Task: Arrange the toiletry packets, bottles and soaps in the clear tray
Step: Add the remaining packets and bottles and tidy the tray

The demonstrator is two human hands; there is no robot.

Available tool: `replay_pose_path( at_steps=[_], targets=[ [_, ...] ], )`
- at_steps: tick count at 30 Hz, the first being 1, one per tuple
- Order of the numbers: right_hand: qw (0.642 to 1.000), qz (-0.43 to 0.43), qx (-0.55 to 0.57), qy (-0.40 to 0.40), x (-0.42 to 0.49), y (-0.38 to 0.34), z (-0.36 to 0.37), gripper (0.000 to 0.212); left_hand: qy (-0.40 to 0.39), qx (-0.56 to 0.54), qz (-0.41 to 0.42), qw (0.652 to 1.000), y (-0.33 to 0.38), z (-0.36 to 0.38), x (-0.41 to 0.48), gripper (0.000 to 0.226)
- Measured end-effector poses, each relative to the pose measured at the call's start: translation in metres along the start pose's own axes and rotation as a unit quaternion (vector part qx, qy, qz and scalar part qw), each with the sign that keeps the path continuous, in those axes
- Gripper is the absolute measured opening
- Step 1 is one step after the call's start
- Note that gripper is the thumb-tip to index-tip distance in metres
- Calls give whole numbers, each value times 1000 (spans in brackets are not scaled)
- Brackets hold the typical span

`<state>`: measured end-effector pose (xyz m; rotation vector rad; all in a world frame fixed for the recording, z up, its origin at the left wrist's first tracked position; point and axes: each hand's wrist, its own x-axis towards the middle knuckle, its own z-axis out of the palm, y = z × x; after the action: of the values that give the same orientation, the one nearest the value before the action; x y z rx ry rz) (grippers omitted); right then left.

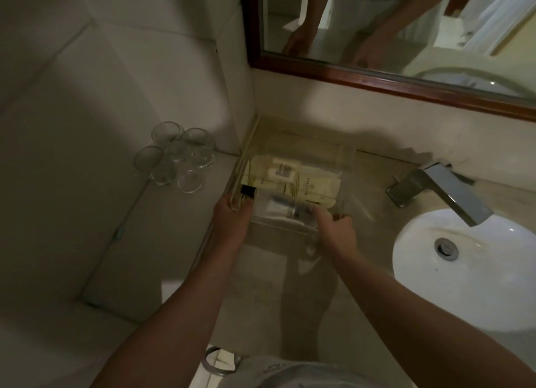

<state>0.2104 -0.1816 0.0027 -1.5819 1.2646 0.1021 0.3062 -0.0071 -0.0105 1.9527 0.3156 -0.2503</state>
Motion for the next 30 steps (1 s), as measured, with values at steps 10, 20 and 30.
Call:
replay_pose_path(
  at_steps=[10,20,30],
  targets=[
    [1000,4,5,29,19,-16,6,64,13,54,-36,998,12,23,21,74],
    [998,28,22,58,28,-17,15,65,33,95,-41,994,18,35,32,74],
    [997,44,8,66,27,-21,21,68,43,145,-61,987,25,43,39,69]
  ],
)
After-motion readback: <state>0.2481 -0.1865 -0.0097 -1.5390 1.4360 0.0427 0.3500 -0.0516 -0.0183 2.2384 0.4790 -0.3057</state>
